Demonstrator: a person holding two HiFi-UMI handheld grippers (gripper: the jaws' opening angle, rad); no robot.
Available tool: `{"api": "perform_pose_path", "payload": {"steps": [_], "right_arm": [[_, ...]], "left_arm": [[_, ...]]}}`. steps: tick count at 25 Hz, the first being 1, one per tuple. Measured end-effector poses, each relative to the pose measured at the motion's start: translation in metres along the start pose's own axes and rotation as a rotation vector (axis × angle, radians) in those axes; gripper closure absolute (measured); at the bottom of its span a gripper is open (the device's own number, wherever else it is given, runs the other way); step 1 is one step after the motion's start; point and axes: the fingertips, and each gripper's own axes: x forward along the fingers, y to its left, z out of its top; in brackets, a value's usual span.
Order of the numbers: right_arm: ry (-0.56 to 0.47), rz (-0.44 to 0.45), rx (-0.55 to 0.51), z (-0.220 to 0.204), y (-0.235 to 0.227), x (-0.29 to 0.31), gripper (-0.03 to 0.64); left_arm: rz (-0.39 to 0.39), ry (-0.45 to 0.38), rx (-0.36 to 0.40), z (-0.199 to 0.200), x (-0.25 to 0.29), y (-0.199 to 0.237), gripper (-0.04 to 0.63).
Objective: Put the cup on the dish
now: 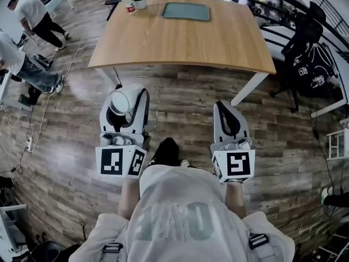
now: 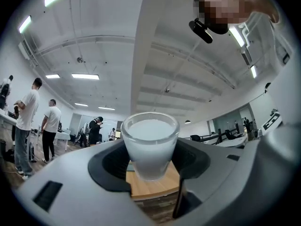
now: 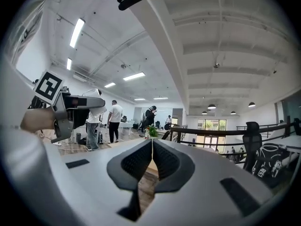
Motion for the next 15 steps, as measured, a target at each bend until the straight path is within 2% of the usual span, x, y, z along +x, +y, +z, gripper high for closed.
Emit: {"api": "perform_pose_path", "payload": {"steps": [3, 8, 12, 15], "right_arm": [[0.013, 0.010, 0.016, -0.008, -0.008, -0.004, 0.595], [0.013, -0.043, 0.041, -0.014, -0.029, 0.027, 0.595], [-0.045, -0.001, 0.095, -0.005, -0.035, 0.068, 0.595], [-0.059, 0.018, 0.090, 0.001, -0.041, 0.102, 0.595]], "left_arm": [[0.014, 0.010, -0.008, -0.004, 0.000, 0.002, 0.337], [0.013, 0.005, -0.017, -0.022, 0.026, 0.018, 0.337], [0.013, -0.006, -0.048, -0.045, 0.066, 0.038, 0.337], [0.014, 0.003, -0.072, -0.061, 0.103, 0.055, 0.337]]}}
